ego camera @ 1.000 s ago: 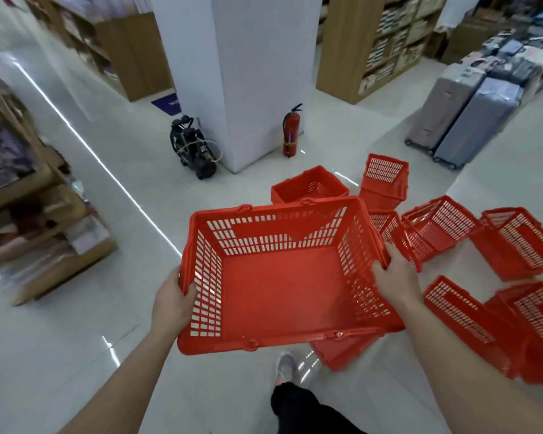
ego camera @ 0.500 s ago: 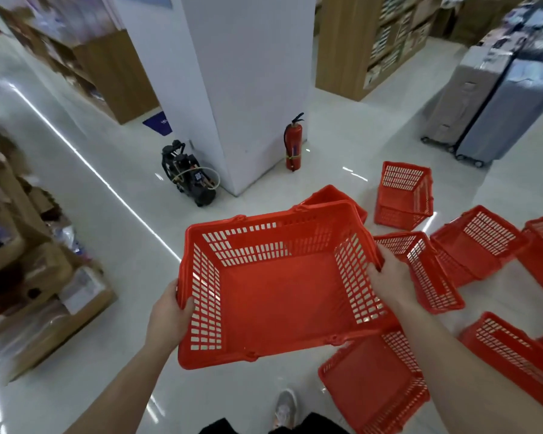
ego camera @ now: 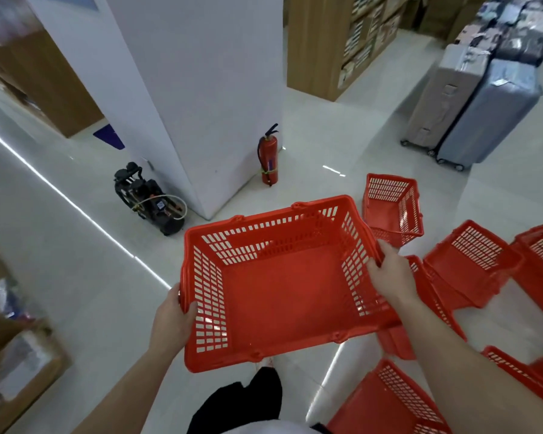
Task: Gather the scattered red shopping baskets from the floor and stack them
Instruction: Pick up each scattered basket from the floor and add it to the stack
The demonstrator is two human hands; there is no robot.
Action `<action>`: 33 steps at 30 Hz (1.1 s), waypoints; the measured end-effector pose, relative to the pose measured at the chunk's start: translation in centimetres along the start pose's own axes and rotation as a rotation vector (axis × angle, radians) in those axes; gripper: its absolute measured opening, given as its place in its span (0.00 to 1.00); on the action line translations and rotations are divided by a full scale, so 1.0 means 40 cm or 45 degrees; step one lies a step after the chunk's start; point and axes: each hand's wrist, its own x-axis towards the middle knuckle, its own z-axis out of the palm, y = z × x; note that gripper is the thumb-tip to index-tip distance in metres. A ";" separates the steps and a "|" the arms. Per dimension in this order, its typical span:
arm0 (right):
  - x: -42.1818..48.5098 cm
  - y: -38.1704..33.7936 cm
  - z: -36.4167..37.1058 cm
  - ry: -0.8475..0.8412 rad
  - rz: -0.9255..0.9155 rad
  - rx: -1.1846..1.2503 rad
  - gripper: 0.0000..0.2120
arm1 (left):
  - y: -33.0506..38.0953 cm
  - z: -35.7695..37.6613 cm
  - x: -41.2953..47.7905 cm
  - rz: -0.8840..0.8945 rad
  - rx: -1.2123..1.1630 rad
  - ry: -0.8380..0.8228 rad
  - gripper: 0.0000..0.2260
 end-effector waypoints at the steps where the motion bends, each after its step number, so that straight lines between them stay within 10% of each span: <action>1: 0.047 -0.008 0.004 0.015 0.012 -0.013 0.20 | 0.023 0.013 0.050 -0.014 -0.004 -0.026 0.21; 19: 0.870 0.094 0.197 -0.406 0.009 -0.270 0.22 | 0.161 0.398 0.467 -0.230 0.002 -0.215 0.25; 33: 1.313 0.416 0.605 -0.611 -0.113 -0.201 0.25 | 0.115 0.923 0.600 -0.510 -0.098 0.050 0.25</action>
